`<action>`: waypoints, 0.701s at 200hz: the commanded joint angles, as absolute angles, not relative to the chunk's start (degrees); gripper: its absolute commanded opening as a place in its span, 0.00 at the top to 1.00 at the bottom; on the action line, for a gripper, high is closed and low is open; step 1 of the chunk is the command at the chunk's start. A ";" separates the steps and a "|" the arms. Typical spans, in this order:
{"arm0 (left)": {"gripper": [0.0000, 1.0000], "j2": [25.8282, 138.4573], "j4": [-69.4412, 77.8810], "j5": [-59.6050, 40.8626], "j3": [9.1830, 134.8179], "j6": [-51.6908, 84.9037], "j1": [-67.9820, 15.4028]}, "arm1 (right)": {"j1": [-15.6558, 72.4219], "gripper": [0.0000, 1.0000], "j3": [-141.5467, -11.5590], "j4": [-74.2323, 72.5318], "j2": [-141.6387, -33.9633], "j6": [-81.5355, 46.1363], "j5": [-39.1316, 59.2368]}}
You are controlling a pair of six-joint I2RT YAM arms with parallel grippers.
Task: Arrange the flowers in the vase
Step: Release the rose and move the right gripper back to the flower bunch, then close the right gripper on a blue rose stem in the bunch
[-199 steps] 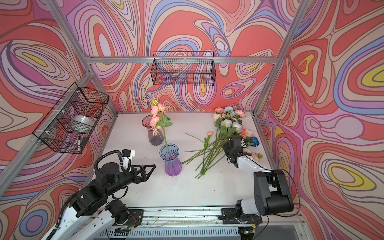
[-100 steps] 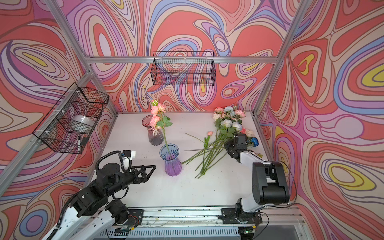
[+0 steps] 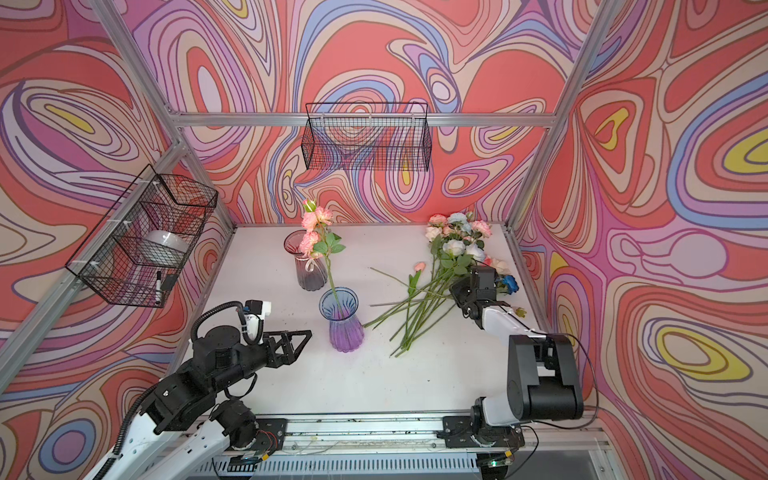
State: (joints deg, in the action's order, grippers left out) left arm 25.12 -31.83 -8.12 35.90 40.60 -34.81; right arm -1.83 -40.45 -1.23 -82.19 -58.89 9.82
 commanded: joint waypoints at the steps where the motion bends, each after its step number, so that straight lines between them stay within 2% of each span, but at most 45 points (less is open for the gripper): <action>1: 0.04 25.39 -30.68 -8.54 35.04 41.22 -34.54 | -2.04 0.81 -39.46 0.27 -80.71 -57.40 8.54; 140: 0.04 24.51 -31.55 -8.17 35.16 41.31 -34.62 | -2.08 0.82 -37.49 -0.42 -83.59 -57.09 5.73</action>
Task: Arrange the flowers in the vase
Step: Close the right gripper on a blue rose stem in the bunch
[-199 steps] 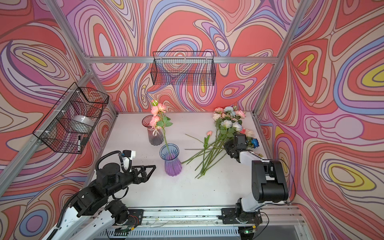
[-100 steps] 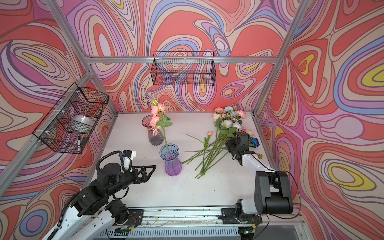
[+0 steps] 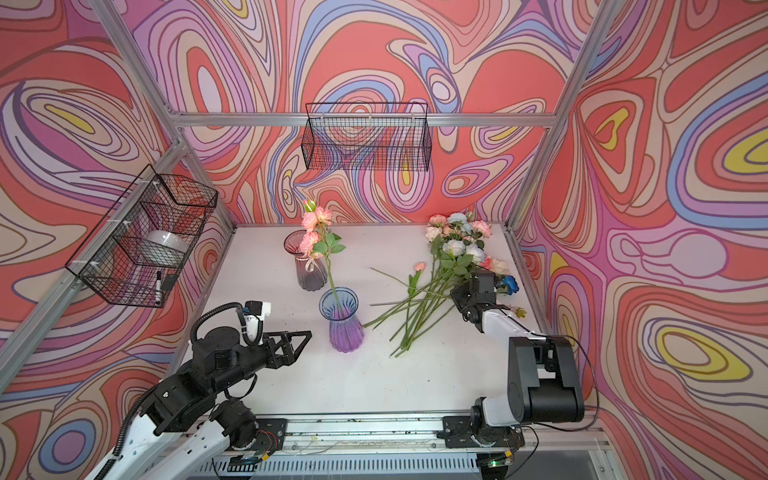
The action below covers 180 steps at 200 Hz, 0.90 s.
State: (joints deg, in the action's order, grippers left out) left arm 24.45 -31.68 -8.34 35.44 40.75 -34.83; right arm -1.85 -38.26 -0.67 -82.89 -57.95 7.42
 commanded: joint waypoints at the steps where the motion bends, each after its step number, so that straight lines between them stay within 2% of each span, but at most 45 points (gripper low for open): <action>1: 0.04 24.51 -31.55 -8.17 35.20 41.31 -34.58 | -2.05 0.82 -37.51 -0.39 -83.63 -57.06 5.72; 103: 0.04 24.65 -31.46 -7.91 35.15 41.22 -34.57 | -2.02 0.82 -40.21 -2.01 -89.53 -56.26 4.79; 133: 0.04 24.92 -31.64 -7.96 35.33 41.14 -34.59 | -2.02 0.91 -40.52 -1.59 -89.10 -56.34 5.31; 161: 0.04 24.74 -31.64 -7.80 35.30 41.23 -34.58 | -2.03 0.99 -40.01 -0.06 -83.57 -55.28 4.86; 180: 0.04 24.70 -31.46 -7.85 35.48 41.22 -34.55 | -2.07 1.00 -40.00 2.44 -79.36 -54.54 5.00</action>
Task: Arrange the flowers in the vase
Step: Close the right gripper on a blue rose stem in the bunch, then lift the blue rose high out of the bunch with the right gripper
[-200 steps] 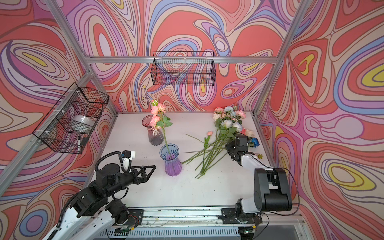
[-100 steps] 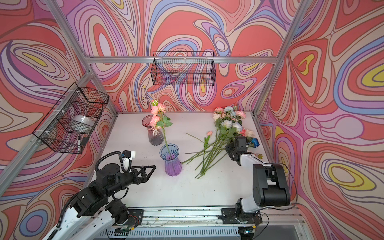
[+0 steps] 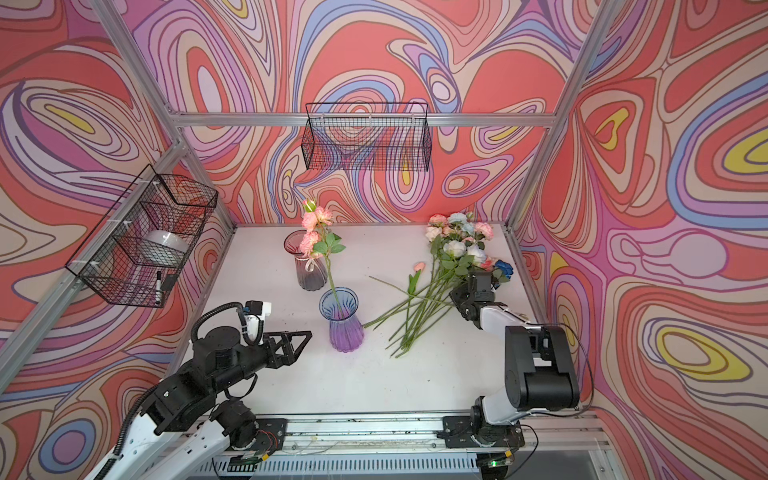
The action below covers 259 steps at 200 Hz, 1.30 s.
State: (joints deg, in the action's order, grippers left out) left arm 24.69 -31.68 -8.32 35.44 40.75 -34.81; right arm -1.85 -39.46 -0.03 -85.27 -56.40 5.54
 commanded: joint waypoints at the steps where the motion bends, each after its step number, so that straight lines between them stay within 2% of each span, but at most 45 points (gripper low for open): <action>1: 0.04 24.70 -31.46 -7.88 35.45 41.22 -34.59 | -2.05 1.00 -40.06 2.72 -78.84 -54.46 4.96; 47: 0.04 24.75 -31.77 -8.00 36.45 41.05 -34.61 | -2.04 1.00 -40.20 10.88 -64.85 -51.90 7.43; 84: 0.04 24.70 -32.56 -7.91 37.34 40.70 -34.62 | -1.97 1.00 -44.57 14.13 -55.10 -45.81 17.20; 120: 0.04 24.58 -33.03 -7.31 38.48 40.27 -34.59 | -1.47 1.00 -54.22 14.71 -50.89 -42.02 25.56; 138: 0.04 24.82 -33.49 -7.03 39.26 39.92 -34.57 | 1.26 1.00 -61.35 15.39 -51.53 -40.37 26.65; 157: 0.04 24.90 -33.75 -6.69 39.72 39.86 -34.54 | 8.49 1.00 -68.94 16.48 -54.03 -37.15 23.66; 183: 0.04 25.07 -33.93 -6.37 40.38 39.82 -34.56 | 25.75 1.00 -80.28 18.20 -61.62 -28.64 11.88; 200: 0.04 25.20 -34.26 -6.33 40.77 39.95 -34.59 | 33.88 1.00 -86.98 17.27 -67.35 -24.31 6.09; 259: 0.04 23.85 -36.10 -5.63 41.65 40.39 -34.54 | 46.92 1.00 -101.70 12.50 -81.35 -13.14 -4.91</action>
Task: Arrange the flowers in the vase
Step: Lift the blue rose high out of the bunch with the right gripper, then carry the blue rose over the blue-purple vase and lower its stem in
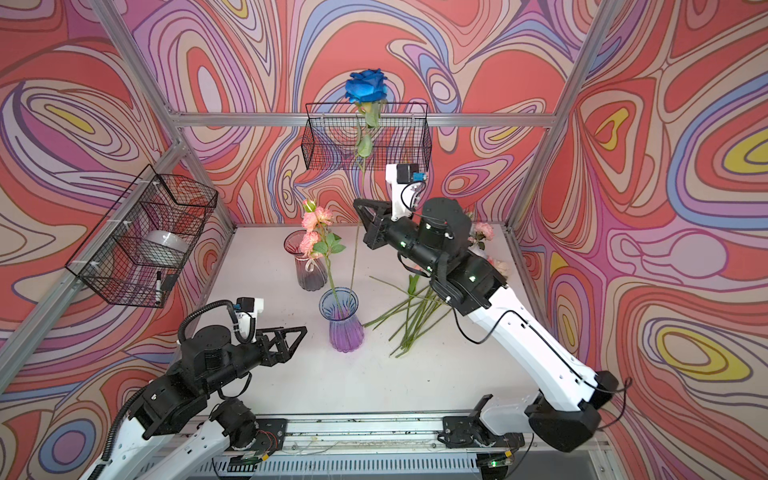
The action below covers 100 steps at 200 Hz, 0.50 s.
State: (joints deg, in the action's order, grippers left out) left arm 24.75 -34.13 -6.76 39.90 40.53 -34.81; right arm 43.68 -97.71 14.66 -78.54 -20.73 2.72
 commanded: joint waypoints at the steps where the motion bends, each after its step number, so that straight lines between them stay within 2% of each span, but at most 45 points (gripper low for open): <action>1: 0.04 23.88 -36.16 -5.63 41.61 40.41 -34.54 | 47.06 1.00 -101.78 12.45 -81.55 -12.94 -5.14; 31: 0.04 23.55 -36.22 -5.72 41.62 40.66 -34.55 | 49.21 1.00 -98.03 8.42 -83.84 -9.37 -9.90; 100: 0.04 23.90 -35.77 -6.15 41.20 40.28 -34.59 | 52.61 1.00 -74.44 -6.33 -79.97 -11.62 -8.47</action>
